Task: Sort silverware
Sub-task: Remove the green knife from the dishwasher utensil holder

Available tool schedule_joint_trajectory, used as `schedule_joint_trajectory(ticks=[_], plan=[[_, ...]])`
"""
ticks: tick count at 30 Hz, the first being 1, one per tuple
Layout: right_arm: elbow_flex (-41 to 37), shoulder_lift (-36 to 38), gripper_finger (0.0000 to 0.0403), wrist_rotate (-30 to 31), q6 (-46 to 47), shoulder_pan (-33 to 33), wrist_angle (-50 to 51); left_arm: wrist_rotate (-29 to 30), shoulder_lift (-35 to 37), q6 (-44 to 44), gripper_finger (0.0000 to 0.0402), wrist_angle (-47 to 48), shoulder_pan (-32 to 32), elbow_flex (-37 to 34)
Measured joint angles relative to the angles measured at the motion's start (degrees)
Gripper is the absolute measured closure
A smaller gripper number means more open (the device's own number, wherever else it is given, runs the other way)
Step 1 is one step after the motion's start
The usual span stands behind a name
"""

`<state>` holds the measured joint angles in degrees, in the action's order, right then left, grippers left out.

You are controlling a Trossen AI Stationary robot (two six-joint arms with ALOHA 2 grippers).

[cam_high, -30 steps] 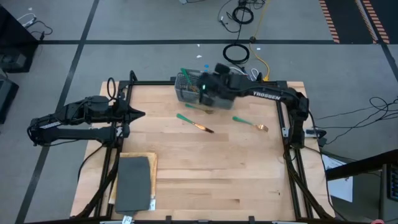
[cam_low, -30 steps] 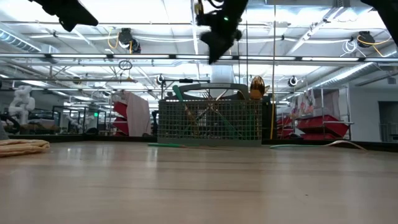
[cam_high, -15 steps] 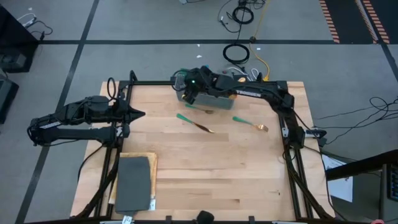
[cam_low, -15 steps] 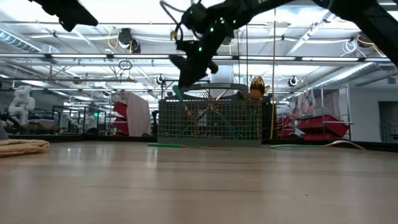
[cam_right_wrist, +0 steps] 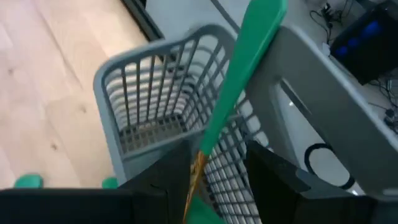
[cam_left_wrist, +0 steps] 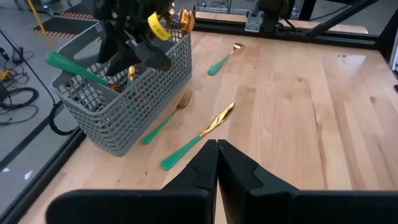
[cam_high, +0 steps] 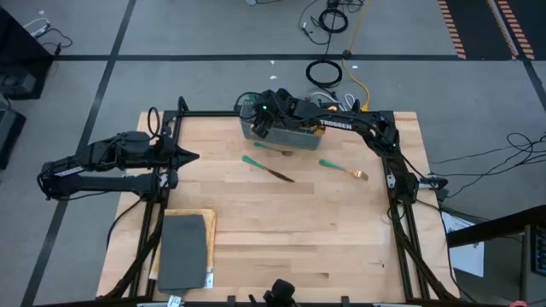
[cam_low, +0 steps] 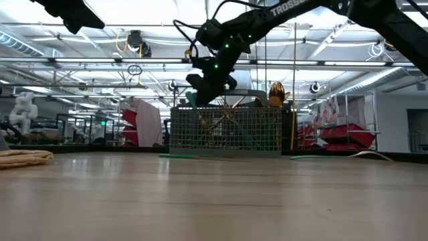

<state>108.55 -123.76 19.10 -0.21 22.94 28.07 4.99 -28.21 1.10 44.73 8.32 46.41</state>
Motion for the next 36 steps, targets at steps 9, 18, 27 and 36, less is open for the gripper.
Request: schedule_joint_trajectory(ticks=[9, 18, 27, 36], plan=[[-1.60, 0.11, 0.0259, -2.80, -0.68, 0.35, 1.68, 0.00, 0.01, -0.08, 0.0386, -0.02, 0.01, 0.01], [-1.60, -0.42, 0.0259, -3.13, 0.13, 1.40, 0.12, 0.00, 0.00, -0.08, 0.0386, -0.02, 0.01, 0.01], [-1.38, -2.45, 0.0291, -1.56, -0.25, 0.16, 1.46, 0.00, 0.00, 0.01, 0.0386, -0.02, 0.02, 0.01], [-1.57, -2.63, 0.0400, 1.86, -0.41, -0.32, 3.47, 0.00, 0.01, 0.12, 0.0386, 0.03, -0.01, 0.01]])
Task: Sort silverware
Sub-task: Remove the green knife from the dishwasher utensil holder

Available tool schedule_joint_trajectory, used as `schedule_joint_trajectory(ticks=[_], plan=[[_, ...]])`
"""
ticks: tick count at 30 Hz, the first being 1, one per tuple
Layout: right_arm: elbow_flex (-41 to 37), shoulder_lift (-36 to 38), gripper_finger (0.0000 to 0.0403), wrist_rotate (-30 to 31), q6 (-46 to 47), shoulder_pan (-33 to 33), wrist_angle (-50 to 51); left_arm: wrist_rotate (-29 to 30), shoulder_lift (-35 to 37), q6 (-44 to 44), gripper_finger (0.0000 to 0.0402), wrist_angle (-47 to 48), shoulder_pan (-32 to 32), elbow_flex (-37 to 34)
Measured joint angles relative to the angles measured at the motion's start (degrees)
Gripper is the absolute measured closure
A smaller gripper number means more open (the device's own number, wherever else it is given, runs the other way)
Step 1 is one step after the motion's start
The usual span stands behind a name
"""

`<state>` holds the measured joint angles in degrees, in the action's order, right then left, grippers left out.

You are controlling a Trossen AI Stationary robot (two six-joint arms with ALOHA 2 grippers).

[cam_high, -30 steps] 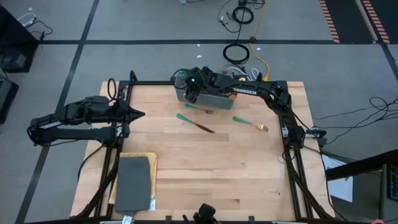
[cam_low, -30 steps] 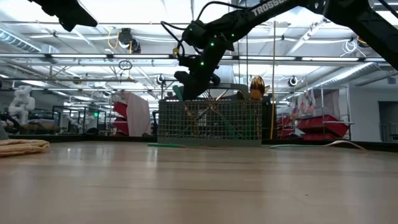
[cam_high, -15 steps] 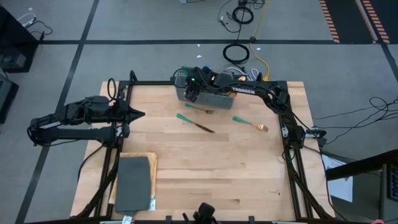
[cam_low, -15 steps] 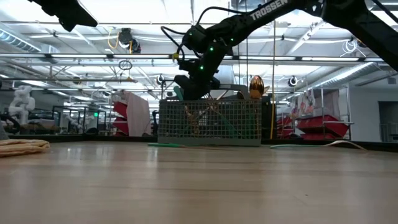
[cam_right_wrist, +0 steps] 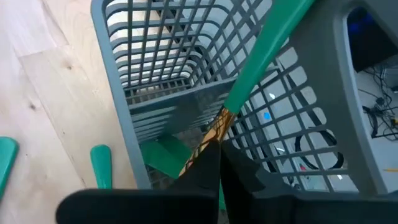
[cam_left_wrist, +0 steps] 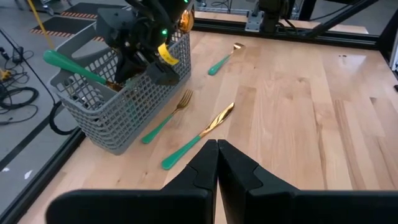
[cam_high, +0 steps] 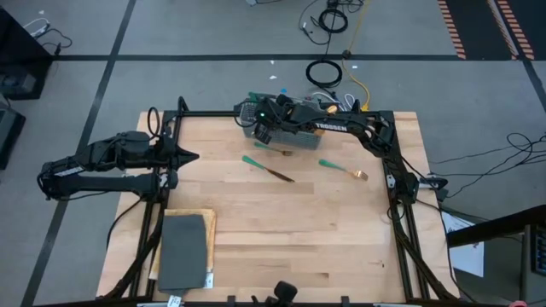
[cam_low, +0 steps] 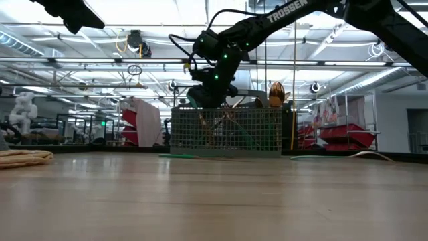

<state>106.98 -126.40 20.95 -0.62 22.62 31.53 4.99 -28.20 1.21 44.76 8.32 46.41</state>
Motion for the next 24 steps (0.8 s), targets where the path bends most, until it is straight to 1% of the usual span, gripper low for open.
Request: schedule_joint_trajectory(ticks=[5, 10, 13, 15, 18, 20, 24], plan=[[0.07, 0.18, 0.0402, 0.26, -0.29, -0.93, 0.58, 0.00, 0.01, 0.10, 0.0386, 0.01, 0.02, 0.00], [1.79, 0.14, 0.0403, -0.44, -0.50, -2.27, 0.37, 0.00, 0.00, 1.31, 0.0386, 0.72, 0.00, 0.00], [3.52, 0.14, 0.0394, -0.40, -2.34, -3.09, -0.49, 0.00, 0.00, 1.38, 0.0386, 1.76, 0.01, 0.00], [4.82, 0.14, 0.0379, 0.25, -3.71, -3.56, -0.51, 0.00, -0.01, 1.38, 0.0386, 2.11, 0.02, 0.00], [6.91, 0.14, 0.0343, 3.95, -7.04, -4.39, -0.44, 0.00, 0.01, 1.33, 0.0386, 2.30, 0.00, 0.00], [8.67, 0.14, 0.0314, 5.74, -11.93, -4.85, -1.31, 0.00, -0.01, 0.99, 0.0386, 2.33, 0.02, 0.00], [12.40, 0.16, 0.0256, 5.87, -22.21, -5.10, -4.05, 0.00, -0.01, 0.97, 0.0386, 2.33, 0.01, 0.00]])
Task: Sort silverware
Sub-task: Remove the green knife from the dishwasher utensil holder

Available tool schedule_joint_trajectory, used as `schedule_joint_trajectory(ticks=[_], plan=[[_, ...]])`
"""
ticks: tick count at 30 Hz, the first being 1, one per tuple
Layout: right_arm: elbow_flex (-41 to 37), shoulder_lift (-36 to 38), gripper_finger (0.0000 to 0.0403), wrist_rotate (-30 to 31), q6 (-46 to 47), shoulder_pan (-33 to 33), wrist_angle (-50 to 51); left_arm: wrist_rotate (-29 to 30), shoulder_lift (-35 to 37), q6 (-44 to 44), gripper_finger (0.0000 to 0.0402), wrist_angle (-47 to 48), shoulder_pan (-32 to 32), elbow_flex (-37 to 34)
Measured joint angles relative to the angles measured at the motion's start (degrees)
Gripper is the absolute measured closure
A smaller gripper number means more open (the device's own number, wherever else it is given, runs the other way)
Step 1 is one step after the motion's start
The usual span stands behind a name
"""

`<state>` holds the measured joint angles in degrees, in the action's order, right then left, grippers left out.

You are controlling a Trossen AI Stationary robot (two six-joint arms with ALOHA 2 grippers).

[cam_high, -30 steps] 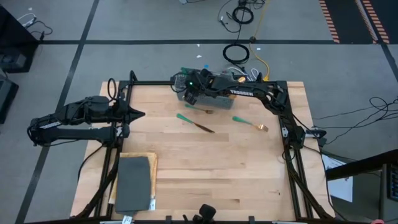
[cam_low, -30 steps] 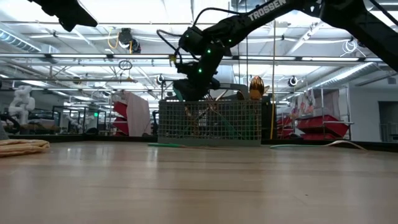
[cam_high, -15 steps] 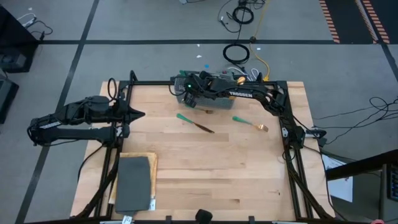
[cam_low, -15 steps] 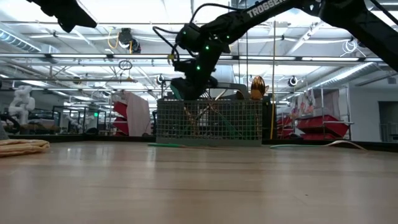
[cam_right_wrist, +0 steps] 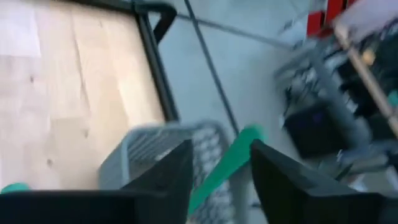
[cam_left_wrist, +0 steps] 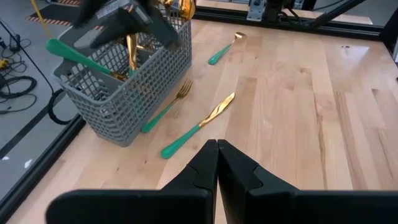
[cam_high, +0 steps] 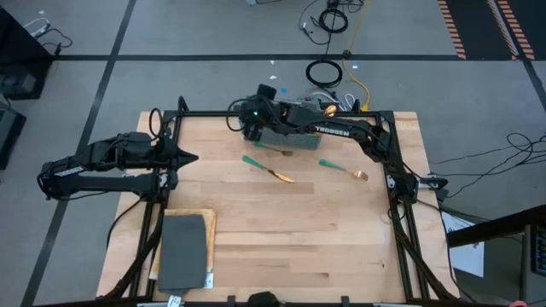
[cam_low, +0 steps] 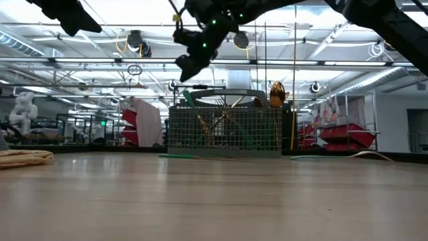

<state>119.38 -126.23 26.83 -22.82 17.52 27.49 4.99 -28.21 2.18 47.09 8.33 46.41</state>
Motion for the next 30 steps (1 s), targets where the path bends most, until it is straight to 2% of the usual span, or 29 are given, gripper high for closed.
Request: schedule_joint_trajectory(ticks=[3, 7, 17, 30], plan=[[2.25, 0.06, 0.0223, -0.87, -5.71, 1.16, -0.08, 0.00, 0.00, -0.01, 0.0386, 0.14, 0.01, 0.00], [2.68, 0.22, 0.0202, -7.54, -9.72, 3.66, 0.14, 0.00, 0.02, -0.07, 0.0386, 0.22, -0.01, 0.00], [2.68, -0.26, 0.0203, -16.17, -10.85, 7.34, -1.20, 0.00, 0.00, -1.54, 0.0386, 0.22, -0.01, 0.00], [2.70, -1.23, 0.0203, -20.73, -9.36, 9.08, -5.53, 0.00, 0.00, -1.06, 0.0386, 0.22, -0.01, 0.00]])
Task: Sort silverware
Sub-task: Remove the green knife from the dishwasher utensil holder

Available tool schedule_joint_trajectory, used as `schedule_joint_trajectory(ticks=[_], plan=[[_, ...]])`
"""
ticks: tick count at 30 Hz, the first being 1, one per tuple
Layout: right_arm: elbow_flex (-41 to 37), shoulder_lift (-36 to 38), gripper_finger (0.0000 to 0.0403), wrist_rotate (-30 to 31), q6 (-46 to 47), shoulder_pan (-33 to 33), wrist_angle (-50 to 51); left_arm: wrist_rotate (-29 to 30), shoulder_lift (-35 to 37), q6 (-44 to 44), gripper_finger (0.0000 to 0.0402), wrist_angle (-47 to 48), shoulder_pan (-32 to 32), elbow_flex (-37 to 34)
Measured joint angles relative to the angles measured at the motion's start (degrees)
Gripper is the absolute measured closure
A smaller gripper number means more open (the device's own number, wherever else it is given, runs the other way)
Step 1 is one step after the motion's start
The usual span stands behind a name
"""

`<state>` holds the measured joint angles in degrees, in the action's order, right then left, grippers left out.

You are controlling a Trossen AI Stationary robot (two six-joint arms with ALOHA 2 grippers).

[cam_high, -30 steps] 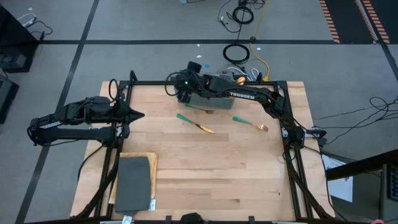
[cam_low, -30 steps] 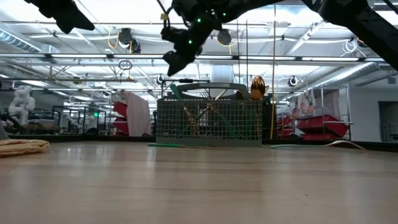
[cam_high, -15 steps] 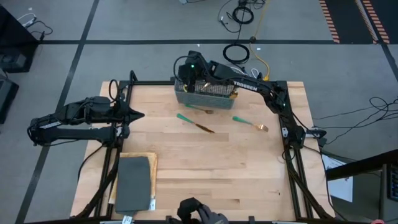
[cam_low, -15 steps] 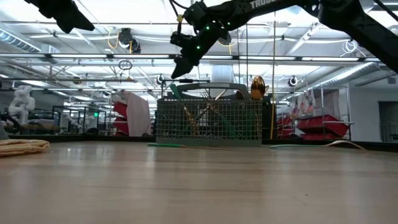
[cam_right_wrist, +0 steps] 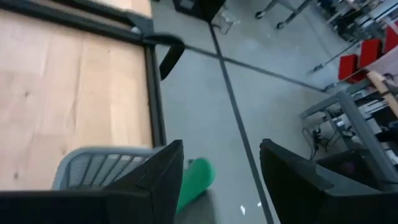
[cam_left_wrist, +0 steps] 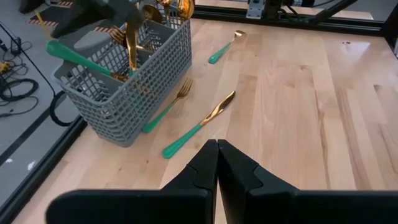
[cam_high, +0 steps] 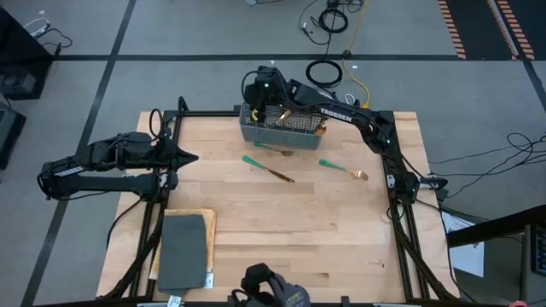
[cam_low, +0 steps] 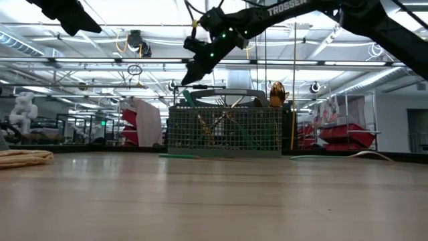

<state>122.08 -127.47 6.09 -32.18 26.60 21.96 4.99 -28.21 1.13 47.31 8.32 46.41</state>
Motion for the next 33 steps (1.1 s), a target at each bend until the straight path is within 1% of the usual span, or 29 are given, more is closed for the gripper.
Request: schedule_joint_trajectory(ticks=[3, 8, 16, 27, 30, 33], plan=[[-0.02, -1.60, 0.0203, -0.41, 0.14, 0.30, -1.81, 0.00, 0.00, 0.04, 0.0386, -0.01, 0.02, 0.00], [-0.05, -3.71, 0.0204, -0.29, 0.00, 0.45, -0.85, 0.00, 0.00, 0.03, 0.0386, 0.15, 0.00, 0.00], [-0.06, -3.45, 0.0210, -0.24, 1.60, 0.91, -0.48, 0.00, 0.02, 0.07, 0.0386, 0.15, 0.02, 0.00], [-0.06, -3.45, 0.0287, -0.47, 1.23, 1.09, 0.98, 0.00, 0.00, 0.02, 0.0386, 0.15, 0.00, 0.00], [-0.06, -3.43, 0.0323, -0.44, -0.57, 1.06, 0.97, 0.00, 0.00, 0.00, 0.0386, 0.15, 0.02, 0.00], [0.00, -3.30, 0.0373, -0.48, -2.06, 0.71, 0.90, 0.00, 0.00, 0.00, 0.0386, 0.17, 0.00, 0.00]])
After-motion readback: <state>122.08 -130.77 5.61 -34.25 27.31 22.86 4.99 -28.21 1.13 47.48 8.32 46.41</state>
